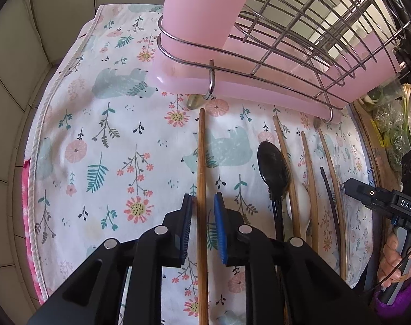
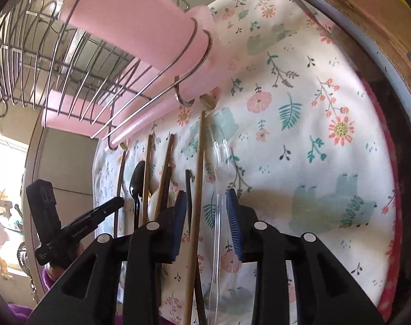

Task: Organize utensils
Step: 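Grasp a wooden chopstick with the left gripper while the right gripper grasps a clear plastic fork, then lift the chopstick with the left gripper while the right gripper lifts the fork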

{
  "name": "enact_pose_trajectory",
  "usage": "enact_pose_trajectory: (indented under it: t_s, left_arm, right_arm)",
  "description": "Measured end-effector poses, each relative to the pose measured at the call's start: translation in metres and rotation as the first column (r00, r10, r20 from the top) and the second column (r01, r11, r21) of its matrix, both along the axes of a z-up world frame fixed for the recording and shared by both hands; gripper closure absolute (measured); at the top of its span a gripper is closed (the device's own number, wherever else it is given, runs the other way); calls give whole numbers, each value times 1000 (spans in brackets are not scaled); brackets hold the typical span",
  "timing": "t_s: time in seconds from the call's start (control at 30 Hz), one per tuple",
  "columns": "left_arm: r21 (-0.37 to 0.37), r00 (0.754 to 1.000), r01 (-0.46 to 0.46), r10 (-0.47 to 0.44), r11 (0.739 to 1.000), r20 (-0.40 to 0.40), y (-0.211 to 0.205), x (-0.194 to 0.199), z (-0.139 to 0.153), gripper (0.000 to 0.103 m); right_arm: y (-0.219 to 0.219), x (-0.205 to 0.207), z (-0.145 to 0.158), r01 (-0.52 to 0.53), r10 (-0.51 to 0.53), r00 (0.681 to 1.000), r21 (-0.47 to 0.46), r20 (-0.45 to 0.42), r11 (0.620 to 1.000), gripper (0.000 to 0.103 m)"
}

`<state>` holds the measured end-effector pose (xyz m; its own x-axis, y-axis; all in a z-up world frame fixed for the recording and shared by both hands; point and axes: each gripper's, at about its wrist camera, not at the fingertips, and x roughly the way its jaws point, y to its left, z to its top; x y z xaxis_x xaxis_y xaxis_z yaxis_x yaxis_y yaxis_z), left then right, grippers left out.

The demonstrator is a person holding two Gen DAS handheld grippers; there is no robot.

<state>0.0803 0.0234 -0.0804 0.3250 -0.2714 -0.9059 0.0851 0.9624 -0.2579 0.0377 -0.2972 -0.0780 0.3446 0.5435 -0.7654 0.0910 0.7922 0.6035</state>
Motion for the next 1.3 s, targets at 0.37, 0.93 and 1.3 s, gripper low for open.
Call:
enact_pose_trajectory:
  t_s: [0.37,0.93,1.3]
  left_arm:
    - [35,999,32,-31,999,-27,-4,13,2,90]
    - [-90,978,12,7,996,208,17,-30,59,97]
    - [-220,864,10,103,975,493,39,-55,156,97]
  right_arm:
    - [2,5,-2,-51,51,999,-106,1,993,96]
    - [-14,-53,58,11,9,955,-66,296,998,97]
    - [-9,-54,158,62,-61,783,19,619,998,97]
